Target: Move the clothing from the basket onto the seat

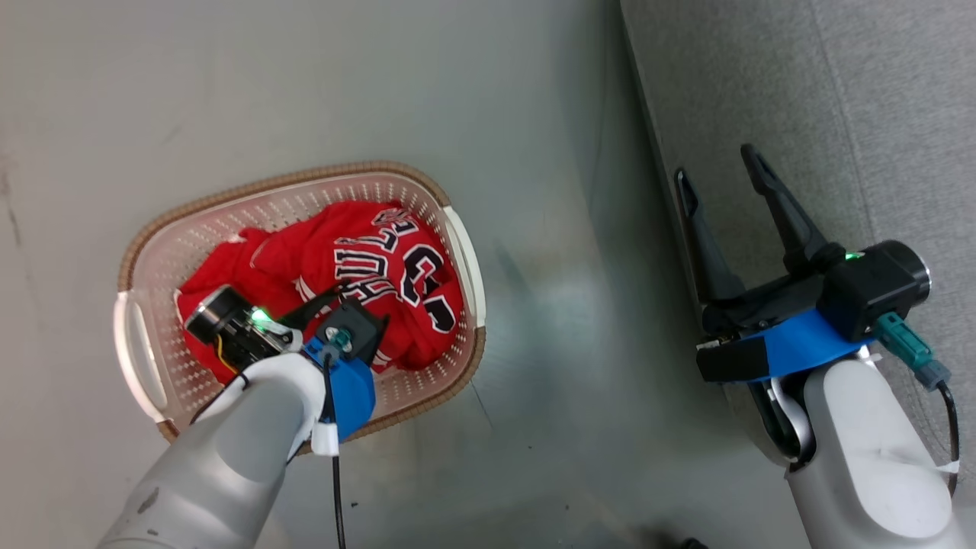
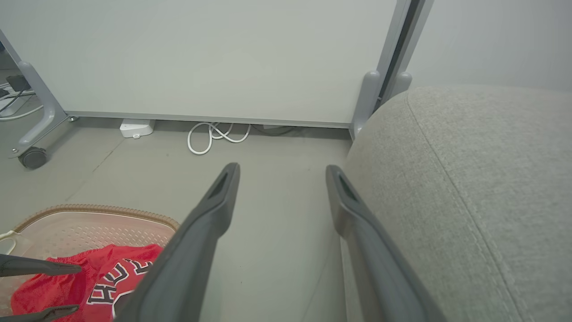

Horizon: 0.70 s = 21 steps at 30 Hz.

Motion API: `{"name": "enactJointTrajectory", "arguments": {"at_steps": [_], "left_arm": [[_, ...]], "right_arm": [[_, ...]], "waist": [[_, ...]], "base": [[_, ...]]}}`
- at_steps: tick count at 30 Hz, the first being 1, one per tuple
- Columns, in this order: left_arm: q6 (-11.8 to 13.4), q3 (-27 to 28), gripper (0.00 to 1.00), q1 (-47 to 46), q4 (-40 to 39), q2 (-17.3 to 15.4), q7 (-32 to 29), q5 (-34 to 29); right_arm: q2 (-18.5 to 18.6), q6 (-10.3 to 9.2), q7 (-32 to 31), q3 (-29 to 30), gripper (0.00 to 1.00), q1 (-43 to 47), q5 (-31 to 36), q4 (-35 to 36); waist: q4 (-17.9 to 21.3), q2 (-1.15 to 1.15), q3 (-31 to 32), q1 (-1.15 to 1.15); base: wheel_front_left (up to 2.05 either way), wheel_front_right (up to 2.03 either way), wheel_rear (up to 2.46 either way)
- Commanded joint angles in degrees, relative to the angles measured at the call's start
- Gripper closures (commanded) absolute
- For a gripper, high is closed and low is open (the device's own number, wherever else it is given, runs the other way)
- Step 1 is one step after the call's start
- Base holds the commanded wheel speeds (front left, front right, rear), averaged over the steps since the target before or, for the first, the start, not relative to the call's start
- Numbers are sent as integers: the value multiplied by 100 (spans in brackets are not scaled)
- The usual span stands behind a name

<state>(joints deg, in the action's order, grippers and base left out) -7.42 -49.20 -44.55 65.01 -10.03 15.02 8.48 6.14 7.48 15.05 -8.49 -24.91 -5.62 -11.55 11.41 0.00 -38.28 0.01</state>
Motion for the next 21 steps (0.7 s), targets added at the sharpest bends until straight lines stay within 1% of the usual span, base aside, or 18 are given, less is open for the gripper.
{"name": "enactJointTrajectory", "arguments": {"at_steps": [1,3,10,14,21], "left_arm": [[-4,-65,0,-189,143,6,-37,138],[-4,-151,0,-310,295,55,-109,360],[-4,-329,0,-773,534,-6,-499,1097],[-5,-432,0,-976,617,-55,-699,1340],[-5,-589,0,-1329,662,-97,-804,1657]], "right_arm": [[44,3,20,-14,0,-154,21,59],[54,3,20,-37,0,-213,31,102],[96,3,20,-72,0,-387,28,254],[101,3,20,-79,0,-455,29,328],[103,3,20,-75,0,-527,2,441]], "waist": [[62,0,-321,-1],[76,0,-478,-1],[101,0,-961,-1],[114,0,-1208,-1],[179,0,-1599,-1]], "base": [[0,0,0],[0,0,0],[0,0,0],[0,0,0],[0,0,0]]}}
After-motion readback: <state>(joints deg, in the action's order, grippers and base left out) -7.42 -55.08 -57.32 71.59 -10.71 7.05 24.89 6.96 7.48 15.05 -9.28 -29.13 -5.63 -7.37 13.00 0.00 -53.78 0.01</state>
